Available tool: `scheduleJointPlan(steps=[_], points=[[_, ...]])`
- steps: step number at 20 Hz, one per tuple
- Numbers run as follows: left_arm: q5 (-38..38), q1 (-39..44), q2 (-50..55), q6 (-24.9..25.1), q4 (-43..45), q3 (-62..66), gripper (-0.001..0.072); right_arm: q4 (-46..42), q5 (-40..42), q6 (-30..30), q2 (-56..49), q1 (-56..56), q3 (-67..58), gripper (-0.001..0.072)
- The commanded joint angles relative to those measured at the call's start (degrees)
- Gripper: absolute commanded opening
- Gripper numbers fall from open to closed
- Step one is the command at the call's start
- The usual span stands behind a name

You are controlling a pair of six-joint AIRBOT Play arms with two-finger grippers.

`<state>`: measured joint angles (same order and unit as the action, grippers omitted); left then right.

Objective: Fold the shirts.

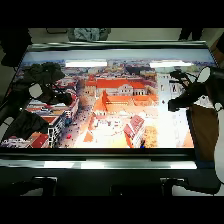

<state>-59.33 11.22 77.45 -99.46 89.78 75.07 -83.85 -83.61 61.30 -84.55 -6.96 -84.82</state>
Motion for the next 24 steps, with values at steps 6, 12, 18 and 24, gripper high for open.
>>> scheduleJointPlan(steps=[6, 12, 18, 24], points=[[9.9, -18.9, 28.0, -5.3, -9.6, 36.7, 0.0699, 4.5, 8.5, 0.0, -0.3, 0.0, 0.0, 0.0496], [22.6, -35.3, 39.7, -19.7, -30.9, 40.4, 0.0698, 7.4, 7.1, 0.0, -0.4, 0.0, 0.2, 0.0496], [24.5, -37.1, 44.2, -19.1, -34.6, 38.2, 0.0698, 7.4, 7.2, 0.0, -0.4, 0.0, 0.2, 0.0495], [28.2, -36.7, 47.8, -19.1, -37.3, 38.2, 0.0696, 7.4, 5.8, 0.1, -0.4, 0.0, 0.2, 0.0495]])
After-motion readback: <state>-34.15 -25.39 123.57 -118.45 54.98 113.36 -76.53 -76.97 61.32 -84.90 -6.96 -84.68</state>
